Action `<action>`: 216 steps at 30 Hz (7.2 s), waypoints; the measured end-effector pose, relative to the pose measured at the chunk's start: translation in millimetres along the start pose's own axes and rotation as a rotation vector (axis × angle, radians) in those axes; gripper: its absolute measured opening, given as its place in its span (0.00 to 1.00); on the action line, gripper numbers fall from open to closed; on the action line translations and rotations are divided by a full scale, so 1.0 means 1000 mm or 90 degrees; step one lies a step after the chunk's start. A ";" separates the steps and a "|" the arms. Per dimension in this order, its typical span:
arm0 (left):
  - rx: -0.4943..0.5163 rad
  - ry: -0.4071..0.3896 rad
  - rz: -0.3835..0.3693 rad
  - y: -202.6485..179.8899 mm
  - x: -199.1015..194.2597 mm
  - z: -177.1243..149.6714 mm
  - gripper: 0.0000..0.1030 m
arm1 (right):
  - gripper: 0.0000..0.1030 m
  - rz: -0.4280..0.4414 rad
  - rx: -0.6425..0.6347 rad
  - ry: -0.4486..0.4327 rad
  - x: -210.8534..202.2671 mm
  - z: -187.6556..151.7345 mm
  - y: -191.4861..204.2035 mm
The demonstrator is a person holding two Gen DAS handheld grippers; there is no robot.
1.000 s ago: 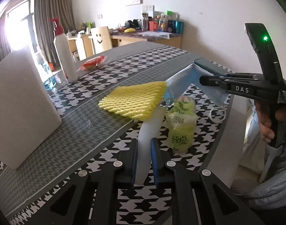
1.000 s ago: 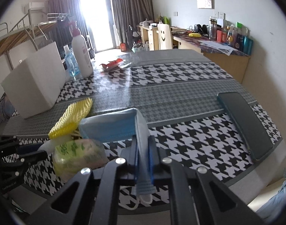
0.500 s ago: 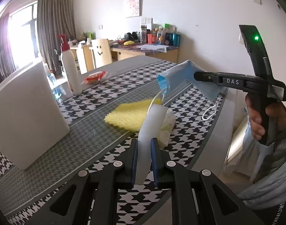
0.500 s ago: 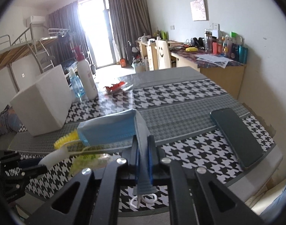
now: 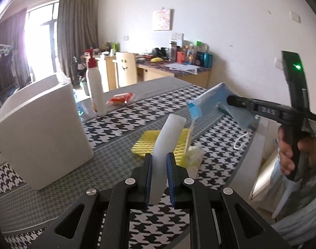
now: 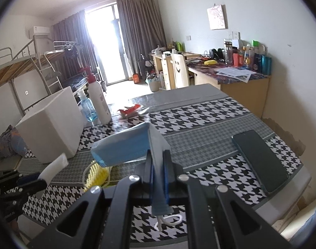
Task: Organize soft objects
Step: 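Lift and carry the white tube and blue mask toward the white foam box, then open the left tool to drop the white tube into the foam box, then move the right tool holding the blue mask over the foam box, then lower the blue mask into the foam box and open the right tool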
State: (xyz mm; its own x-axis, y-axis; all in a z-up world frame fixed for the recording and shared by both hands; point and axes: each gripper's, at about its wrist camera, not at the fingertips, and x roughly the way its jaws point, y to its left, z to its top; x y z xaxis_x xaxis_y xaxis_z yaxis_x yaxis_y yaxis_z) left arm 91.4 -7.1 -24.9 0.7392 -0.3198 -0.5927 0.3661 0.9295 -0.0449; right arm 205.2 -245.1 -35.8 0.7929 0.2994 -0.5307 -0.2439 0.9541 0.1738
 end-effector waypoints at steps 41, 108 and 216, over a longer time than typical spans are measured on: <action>-0.085 -0.106 0.202 0.038 -0.026 0.059 0.15 | 0.08 0.085 -0.036 -0.075 -0.003 0.053 0.041; -0.136 -0.149 0.310 0.114 -0.038 0.114 0.15 | 0.08 0.169 -0.129 -0.086 0.038 0.137 0.137; -0.261 -0.111 0.445 0.171 -0.069 0.049 0.99 | 0.79 0.207 -0.281 0.106 0.116 0.116 0.243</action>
State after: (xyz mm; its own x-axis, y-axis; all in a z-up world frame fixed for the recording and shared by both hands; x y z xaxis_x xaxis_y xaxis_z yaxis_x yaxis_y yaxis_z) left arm 130.1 164.6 47.6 0.8094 0.3636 -0.4612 -0.4200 0.9073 -0.0217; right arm 302.5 20.2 41.0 0.5483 0.5417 -0.6371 -0.6995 0.7146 0.0056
